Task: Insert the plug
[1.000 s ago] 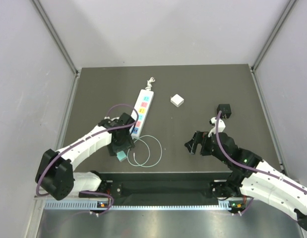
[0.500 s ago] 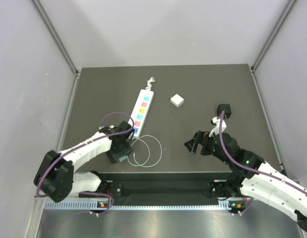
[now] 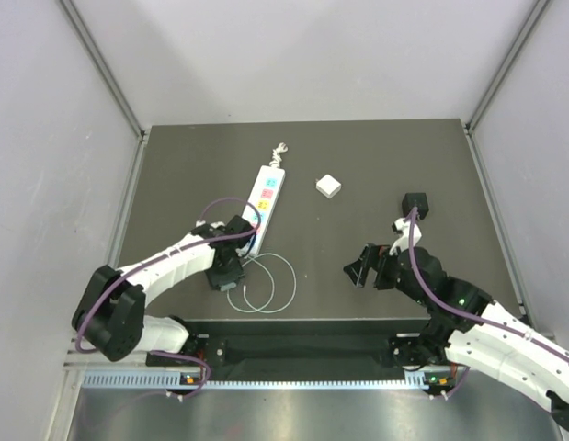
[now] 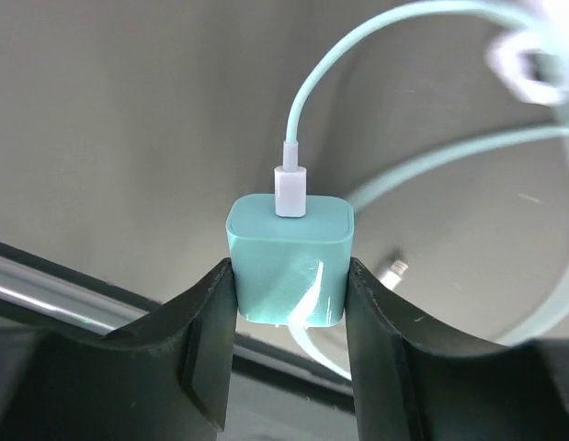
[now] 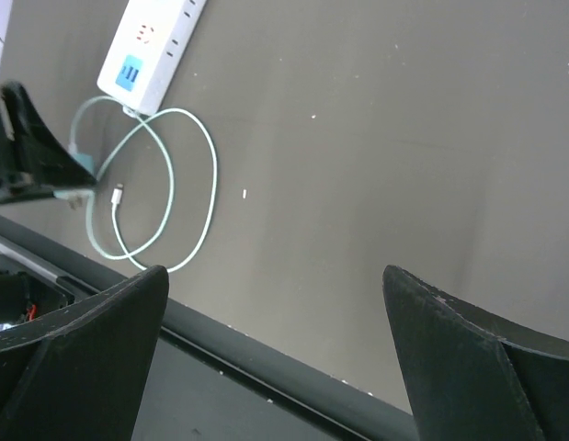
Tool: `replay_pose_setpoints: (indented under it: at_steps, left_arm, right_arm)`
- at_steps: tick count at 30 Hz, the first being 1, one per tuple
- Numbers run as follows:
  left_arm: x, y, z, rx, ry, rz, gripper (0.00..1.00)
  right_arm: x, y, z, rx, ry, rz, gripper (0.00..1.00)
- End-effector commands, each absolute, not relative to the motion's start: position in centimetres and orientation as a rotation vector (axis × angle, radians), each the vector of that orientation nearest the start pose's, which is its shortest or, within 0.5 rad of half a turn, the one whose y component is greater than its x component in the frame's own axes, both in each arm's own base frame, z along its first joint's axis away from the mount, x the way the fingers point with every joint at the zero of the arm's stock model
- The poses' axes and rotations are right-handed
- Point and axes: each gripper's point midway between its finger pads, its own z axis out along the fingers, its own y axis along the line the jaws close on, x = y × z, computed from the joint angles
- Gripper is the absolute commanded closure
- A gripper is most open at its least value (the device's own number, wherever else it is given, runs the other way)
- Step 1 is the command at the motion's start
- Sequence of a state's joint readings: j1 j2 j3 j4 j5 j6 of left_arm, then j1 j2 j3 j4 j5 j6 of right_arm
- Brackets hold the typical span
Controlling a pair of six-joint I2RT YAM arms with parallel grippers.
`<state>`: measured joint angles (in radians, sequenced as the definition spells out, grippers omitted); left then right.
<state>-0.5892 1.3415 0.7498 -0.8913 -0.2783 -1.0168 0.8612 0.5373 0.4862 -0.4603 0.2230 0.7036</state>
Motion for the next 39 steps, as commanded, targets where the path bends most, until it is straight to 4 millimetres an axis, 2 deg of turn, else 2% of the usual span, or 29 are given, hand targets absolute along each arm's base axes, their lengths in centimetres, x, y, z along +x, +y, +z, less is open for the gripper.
replay_pose_setpoints:
  at_steps: [1,2,3,6,8,9,11,12,16,17,19,24,27,29,32,39]
  left_arm:
    - [19.2,-11.2,7.2,-0.361,2.751,0.127,1.00]
    - [19.9,-11.8,9.2,-0.314,2.711,0.095,1.00]
    - [20.4,-11.7,10.4,-0.245,2.673,0.120,1.00]
    - [21.3,-13.6,14.0,-0.076,2.575,0.060,1.00]
    - [21.3,-15.6,16.0,0.021,2.523,-0.025,1.00]
    - [21.0,-17.5,16.6,0.135,2.502,-0.107,1.00]
    - [20.6,-19.3,17.8,0.236,2.451,-0.200,1.00]
    - [20.3,-21.3,18.7,0.346,2.390,-0.285,1.00]
    - [18.5,-25.2,20.5,0.550,2.240,-0.483,1.00]
    - [18.2,-25.8,20.7,0.581,2.221,-0.517,1.00]
    - [17.5,-26.9,21.1,0.660,2.166,-0.581,1.00]
    - [16.8,-27.8,21.9,0.747,2.077,-0.624,1.00]
    - [16.2,-28.0,23.5,0.764,1.993,-0.673,1.00]
    - [16.2,-27.5,24.6,0.756,1.939,-0.684,1.00]
    - [16.1,-26.9,25.2,0.765,1.901,-0.679,1.00]
    - [15.9,-26.7,25.7,0.787,1.859,-0.686,1.00]
  right_arm:
    - [17.0,18.1,18.6,-0.025,2.083,0.767,0.01]
    - [16.9,18.2,19.3,-0.039,2.084,0.778,0.00]
    - [16.8,18.4,20.4,-0.047,2.074,0.793,0.00]
    - [16.8,19.0,24.9,-0.092,2.018,0.838,0.01]
    - [16.6,19.4,26.0,-0.139,2.010,0.852,0.02]
    - [16.6,19.8,27.0,-0.156,2.002,0.862,0.02]
    - [16.4,20.5,27.7,-0.207,1.998,0.884,0.02]
    - [16.6,21.0,28.4,-0.219,1.997,0.893,0.03]
    - [16.5,22.9,29.7,-0.309,1.996,0.942,0.10]
    - [15.8,23.7,30.0,-0.366,1.998,0.994,0.12]
    - [16.0,24.6,30.4,-0.425,2.001,0.998,0.16]
    - [16.4,26.7,30.0,-0.553,2.069,0.988,0.17]
    - [16.8,27.8,28.8,-0.571,2.140,0.996,0.18]
    - [16.8,28.9,27.8,-0.588,2.200,1.035,0.21]
    - [16.5,30.5,27.2,-0.610,2.244,1.131,0.23]
    - [16.2,34.0,27.8,-0.629,2.236,1.367,0.29]
